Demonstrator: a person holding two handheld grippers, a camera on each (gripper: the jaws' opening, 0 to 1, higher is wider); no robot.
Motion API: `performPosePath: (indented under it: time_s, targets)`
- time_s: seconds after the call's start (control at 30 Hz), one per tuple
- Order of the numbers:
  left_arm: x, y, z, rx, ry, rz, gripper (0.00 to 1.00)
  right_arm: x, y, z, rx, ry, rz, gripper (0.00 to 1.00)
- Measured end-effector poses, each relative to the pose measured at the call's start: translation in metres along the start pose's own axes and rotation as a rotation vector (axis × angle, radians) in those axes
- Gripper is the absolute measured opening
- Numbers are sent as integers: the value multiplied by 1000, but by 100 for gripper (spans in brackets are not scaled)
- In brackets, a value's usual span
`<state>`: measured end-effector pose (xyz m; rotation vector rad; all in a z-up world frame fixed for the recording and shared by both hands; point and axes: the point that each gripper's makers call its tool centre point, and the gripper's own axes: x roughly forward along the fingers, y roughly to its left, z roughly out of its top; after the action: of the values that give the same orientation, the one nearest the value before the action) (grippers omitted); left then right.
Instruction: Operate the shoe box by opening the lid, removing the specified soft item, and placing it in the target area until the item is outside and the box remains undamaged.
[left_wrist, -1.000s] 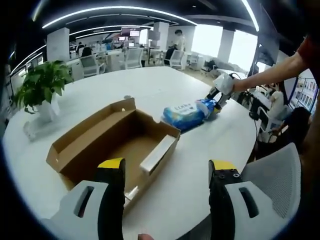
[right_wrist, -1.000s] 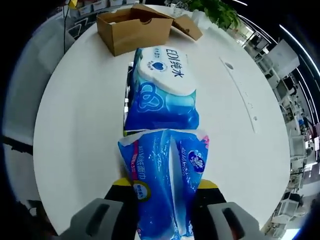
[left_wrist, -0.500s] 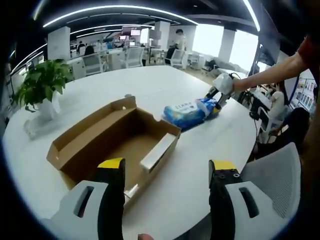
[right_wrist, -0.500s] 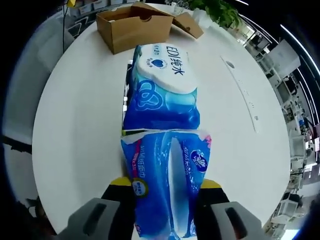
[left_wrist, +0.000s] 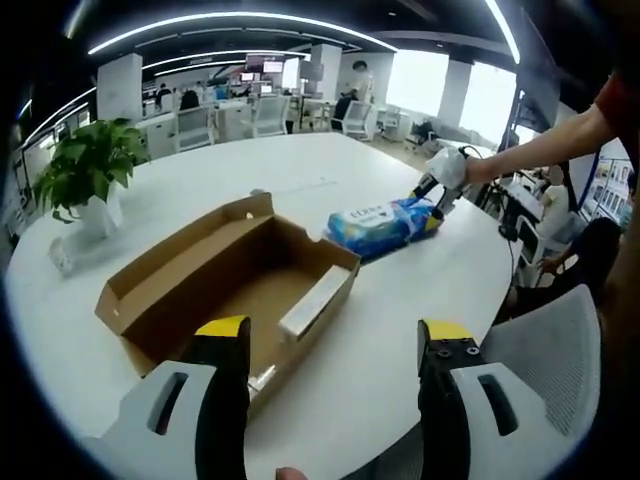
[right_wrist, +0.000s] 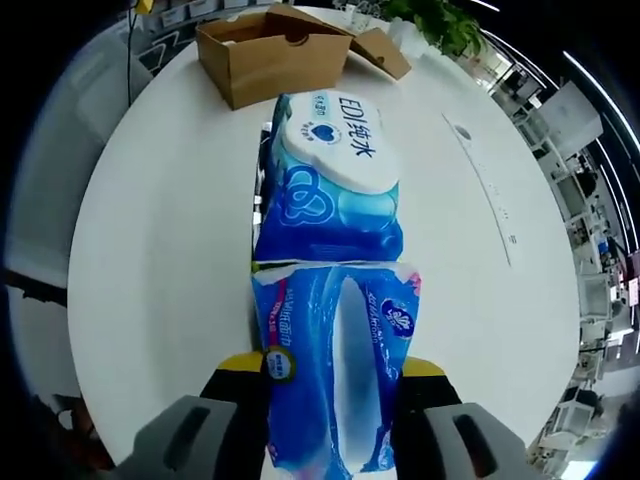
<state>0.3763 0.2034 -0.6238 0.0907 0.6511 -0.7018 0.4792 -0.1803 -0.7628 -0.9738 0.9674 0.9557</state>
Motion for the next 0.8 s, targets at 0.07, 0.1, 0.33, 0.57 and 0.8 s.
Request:
performPosePath:
  time_s: [0.07, 0.1, 0.33, 0.57, 0.8]
  targets:
    - [0, 1, 0, -1, -2, 0, 67, -2, -1, 1, -4, 0, -9, 46]
    - [-1, 0, 0, -1, -4, 0, 67, -4, -3, 2, -6, -1, -16, 46]
    - [-6, 0, 2, -1, -23, 2, 67, -16, -10, 7, -9, -9, -38, 46]
    - [-12, 3, 7, -9, -52, 11, 67, -30, -9, 14, 12, -27, -53, 47]
    - [-14, 4, 12, -19, -84, 9, 67, -44, -5, 24, 94, -62, -76, 47]
